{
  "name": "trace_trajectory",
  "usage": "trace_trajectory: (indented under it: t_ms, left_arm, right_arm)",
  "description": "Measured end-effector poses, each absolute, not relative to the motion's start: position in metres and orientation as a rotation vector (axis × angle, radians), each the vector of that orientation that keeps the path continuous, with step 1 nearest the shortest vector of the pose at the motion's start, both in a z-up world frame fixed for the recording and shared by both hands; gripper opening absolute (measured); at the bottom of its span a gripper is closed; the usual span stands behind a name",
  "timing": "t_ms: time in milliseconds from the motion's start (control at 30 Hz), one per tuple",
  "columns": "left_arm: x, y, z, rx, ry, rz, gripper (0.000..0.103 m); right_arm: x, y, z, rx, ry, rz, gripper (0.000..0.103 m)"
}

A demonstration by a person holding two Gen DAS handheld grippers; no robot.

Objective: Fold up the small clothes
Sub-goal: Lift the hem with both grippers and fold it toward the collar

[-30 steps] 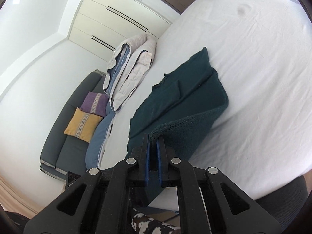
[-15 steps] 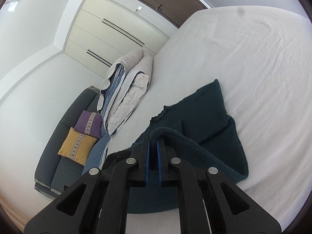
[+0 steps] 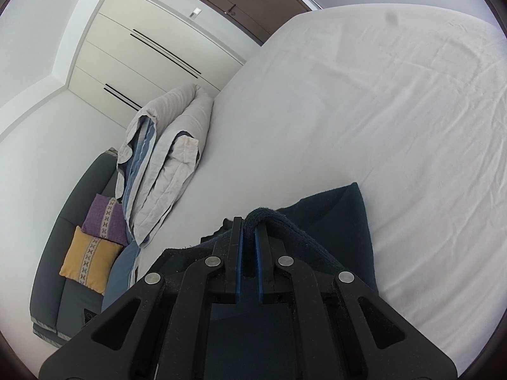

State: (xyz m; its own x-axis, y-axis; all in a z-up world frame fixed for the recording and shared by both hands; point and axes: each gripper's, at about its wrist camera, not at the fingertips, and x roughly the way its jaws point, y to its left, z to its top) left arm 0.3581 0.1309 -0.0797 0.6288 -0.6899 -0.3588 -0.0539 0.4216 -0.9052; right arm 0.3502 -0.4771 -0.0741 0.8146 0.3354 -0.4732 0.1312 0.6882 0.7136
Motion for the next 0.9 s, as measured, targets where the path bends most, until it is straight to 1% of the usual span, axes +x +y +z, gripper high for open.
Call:
trace_trajectory:
  t_ms: [267,367,400,433,467,500,533,633,700,767,800,833,900]
  left_arm:
    - [0.414,0.123,-0.124,-1.034,0.908,-0.339,0.007]
    - [0.423,0.123,-0.140,-1.031,0.943,-0.296,0.007]
    - [0.423,0.124,-0.143,-1.045,0.938,-0.299,0.012]
    - [0.420,0.127,-0.143,-1.051,0.929,-0.296,0.025]
    - [0.416,0.130,-0.142,-1.049,0.920,-0.286,0.036]
    - [0.414,0.132,-0.140,-1.042,0.917,-0.264,0.060]
    - [0.410,0.135,-0.138,-1.040,0.913,-0.240,0.069]
    - [0.396,0.136,-0.120,-1.001,0.862,-0.239,0.069]
    - [0.386,0.126,-0.101,-0.910,0.823,-0.248,0.069]
    - [0.383,0.109,-0.088,-0.811,0.810,-0.271,0.069]
    - [0.383,0.099,-0.085,-0.765,0.810,-0.281,0.069]
    - [0.383,0.089,-0.084,-0.718,0.815,-0.290,0.069]
    - [0.386,0.072,-0.088,-0.635,0.831,-0.288,0.069]
  right_arm:
    - [0.441,-0.487,-0.124,0.814,0.714,0.015,0.006]
    - [0.466,-0.492,-0.150,0.805,0.780,-0.023,0.010]
    - [0.470,-0.490,-0.154,0.784,0.786,-0.021,0.017]
    - [0.470,-0.488,-0.155,0.759,0.768,-0.024,0.030]
    - [0.467,-0.487,-0.152,0.736,0.732,-0.035,0.039]
    - [0.459,-0.488,-0.148,0.717,0.703,-0.063,0.058]
    - [0.455,-0.489,-0.145,0.707,0.677,-0.089,0.064]
    - [0.445,-0.482,-0.129,0.646,0.690,-0.061,0.064]
    - [0.451,-0.460,-0.116,0.500,0.723,-0.009,0.062]
    - [0.461,-0.426,-0.103,0.296,0.757,0.054,0.055]
    - [0.462,-0.406,-0.098,0.197,0.779,0.084,0.046]
    - [0.467,-0.386,-0.095,0.108,0.797,0.111,0.041]
    - [0.474,-0.342,-0.097,-0.087,0.830,0.173,0.035]
